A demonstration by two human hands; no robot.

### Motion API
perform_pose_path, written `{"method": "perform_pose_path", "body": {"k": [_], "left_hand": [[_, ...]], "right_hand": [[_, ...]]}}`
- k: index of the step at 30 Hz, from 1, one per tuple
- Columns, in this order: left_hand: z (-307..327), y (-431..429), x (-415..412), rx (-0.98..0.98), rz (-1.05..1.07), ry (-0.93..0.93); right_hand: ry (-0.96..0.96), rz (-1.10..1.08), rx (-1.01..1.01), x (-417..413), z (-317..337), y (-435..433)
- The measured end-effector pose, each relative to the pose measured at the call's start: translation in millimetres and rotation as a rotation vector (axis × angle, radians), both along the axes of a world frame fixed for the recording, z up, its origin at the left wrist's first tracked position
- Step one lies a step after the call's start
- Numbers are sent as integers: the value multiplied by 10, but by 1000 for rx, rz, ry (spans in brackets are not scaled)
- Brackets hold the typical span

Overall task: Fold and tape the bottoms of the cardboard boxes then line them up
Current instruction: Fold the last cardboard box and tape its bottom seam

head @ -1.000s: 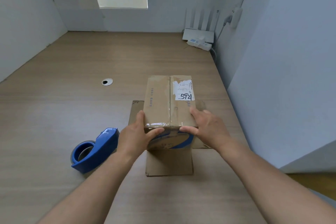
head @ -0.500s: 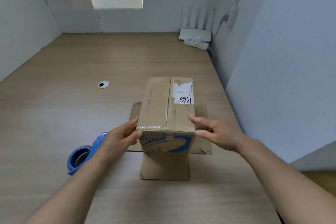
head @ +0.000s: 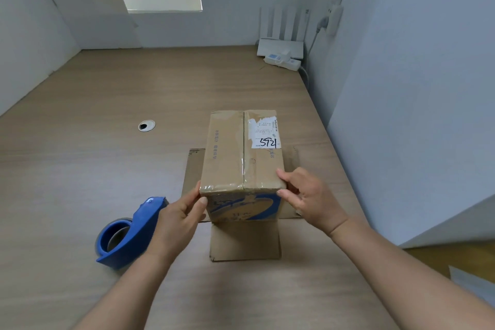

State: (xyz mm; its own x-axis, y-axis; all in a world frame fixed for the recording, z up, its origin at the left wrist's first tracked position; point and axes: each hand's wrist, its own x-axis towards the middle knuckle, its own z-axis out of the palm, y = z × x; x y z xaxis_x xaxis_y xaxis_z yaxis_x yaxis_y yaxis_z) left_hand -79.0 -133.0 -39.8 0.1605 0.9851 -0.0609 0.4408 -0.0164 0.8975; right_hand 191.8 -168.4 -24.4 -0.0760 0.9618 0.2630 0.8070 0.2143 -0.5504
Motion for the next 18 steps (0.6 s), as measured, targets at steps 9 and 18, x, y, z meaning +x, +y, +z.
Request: {"method": "perform_pose_path", "body": {"k": [9, 18], "left_hand": [[-45, 166, -198, -25, -10, 6], [-28, 130, -112, 104, 22, 209]], "right_hand": [[78, 3, -242, 82, 117, -47], [-144, 118, -62, 153, 131, 150]]}}
